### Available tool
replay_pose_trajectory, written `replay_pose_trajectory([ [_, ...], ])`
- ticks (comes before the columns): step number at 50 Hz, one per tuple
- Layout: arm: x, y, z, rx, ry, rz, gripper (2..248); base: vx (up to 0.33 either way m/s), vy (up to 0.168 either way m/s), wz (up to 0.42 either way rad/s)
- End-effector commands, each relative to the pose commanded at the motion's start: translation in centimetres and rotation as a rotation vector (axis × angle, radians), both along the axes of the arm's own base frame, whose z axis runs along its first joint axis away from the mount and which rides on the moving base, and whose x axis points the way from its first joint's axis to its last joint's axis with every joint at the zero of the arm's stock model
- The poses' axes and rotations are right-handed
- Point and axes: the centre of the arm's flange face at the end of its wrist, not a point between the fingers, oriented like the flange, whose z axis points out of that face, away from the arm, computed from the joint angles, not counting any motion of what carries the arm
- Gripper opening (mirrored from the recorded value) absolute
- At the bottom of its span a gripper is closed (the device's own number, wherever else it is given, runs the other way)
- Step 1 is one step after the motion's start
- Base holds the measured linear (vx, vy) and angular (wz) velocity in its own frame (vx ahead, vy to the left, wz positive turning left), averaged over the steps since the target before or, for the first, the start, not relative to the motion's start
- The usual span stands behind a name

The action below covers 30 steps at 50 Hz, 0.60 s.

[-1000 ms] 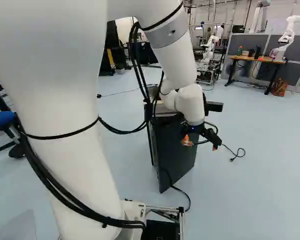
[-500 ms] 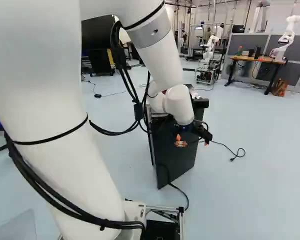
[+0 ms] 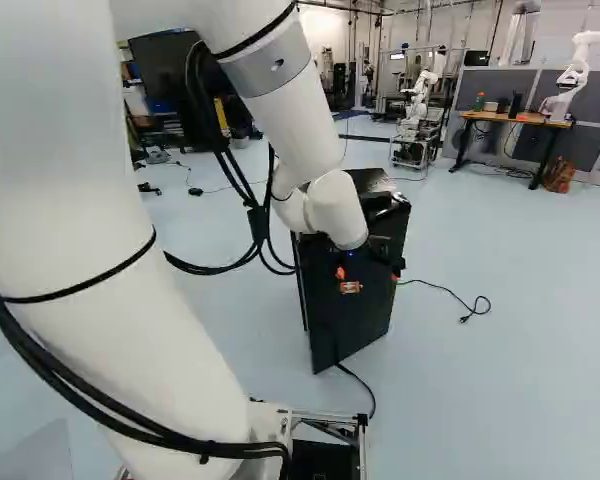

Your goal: Grab a drink from the fridge

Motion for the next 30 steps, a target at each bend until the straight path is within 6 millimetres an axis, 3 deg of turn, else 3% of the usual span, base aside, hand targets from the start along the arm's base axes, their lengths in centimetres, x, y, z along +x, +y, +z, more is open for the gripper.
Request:
replay_pose_trajectory([
  [30,1.8,5.1,0.0,-0.013,-0.013,0.164,247,0.0,0.0,0.0],
])
